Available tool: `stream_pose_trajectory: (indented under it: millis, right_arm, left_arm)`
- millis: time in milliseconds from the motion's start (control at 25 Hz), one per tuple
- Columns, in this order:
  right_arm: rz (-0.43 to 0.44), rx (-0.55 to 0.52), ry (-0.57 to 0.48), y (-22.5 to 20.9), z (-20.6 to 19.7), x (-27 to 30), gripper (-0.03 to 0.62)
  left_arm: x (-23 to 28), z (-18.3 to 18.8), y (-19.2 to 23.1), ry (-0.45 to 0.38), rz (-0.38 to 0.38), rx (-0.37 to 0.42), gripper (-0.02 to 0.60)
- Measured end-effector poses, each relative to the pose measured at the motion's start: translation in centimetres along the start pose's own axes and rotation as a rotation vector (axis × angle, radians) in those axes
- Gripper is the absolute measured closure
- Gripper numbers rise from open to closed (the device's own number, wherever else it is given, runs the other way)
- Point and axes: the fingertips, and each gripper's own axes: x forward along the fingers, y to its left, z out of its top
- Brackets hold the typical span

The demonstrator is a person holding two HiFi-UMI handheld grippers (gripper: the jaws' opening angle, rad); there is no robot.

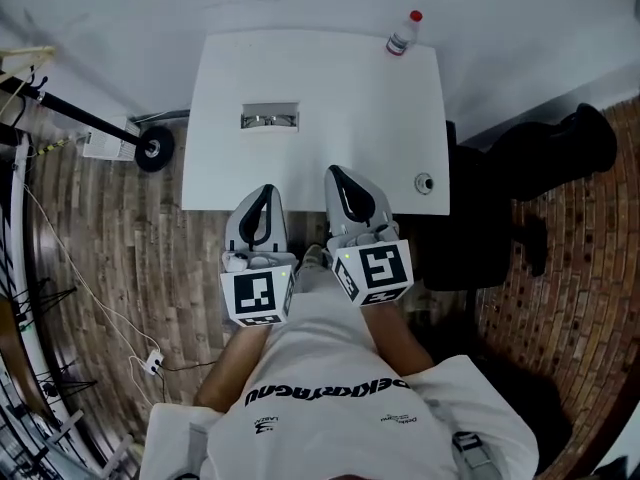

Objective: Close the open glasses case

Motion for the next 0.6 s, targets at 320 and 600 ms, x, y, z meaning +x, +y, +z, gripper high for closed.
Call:
stream_pose_trajectory:
  millis: [320,600]
  right_arm:
    - [0.003,0.022,0.067,-0.5,-1.6,5.0,0.599]
    - [-0.018,0.066,0.162,-1.9,-4.2,10.7,0.599]
  left_arm:
    - [3.4,-2.2,3.1,0.106,0.0,-0.028,0.583]
    - [8.5,-3.9,5.8,0.173,-0.058,-0.071,0.583]
